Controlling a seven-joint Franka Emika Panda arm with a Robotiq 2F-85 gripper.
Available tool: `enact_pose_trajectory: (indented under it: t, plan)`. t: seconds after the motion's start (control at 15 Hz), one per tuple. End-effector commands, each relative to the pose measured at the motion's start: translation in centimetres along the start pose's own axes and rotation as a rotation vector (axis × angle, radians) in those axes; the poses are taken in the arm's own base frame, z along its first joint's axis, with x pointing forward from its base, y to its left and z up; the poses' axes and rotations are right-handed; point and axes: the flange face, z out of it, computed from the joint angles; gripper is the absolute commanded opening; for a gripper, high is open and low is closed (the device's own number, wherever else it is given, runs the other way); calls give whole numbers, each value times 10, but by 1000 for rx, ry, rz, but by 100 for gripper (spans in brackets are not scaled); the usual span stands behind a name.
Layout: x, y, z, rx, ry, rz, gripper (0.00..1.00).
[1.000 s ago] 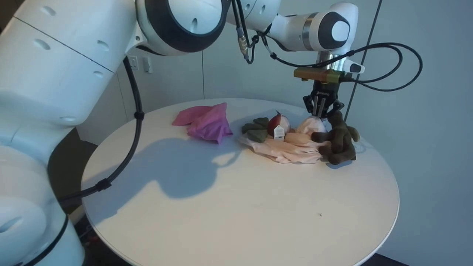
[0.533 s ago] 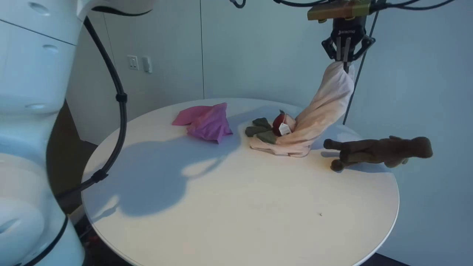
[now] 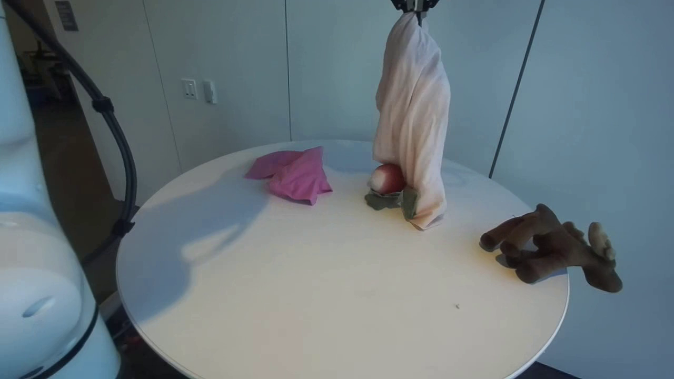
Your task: Move the items on the table to the left
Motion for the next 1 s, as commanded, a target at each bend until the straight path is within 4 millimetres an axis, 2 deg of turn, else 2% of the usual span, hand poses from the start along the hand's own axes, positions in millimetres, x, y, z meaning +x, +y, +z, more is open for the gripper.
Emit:
enact_pose_trajectory:
  t: [0.0,0.2,0.47,0.6,0.93]
  plan:
    - [-4,-76,-2,83,-28,-185,5]
    - [4,-123,17,147,-79,-337,5]
    - [10,-156,51,231,-160,-533,5]
    - [4,-177,57,259,-204,-635,5]
    - [-15,-236,41,315,-279,-897,5]
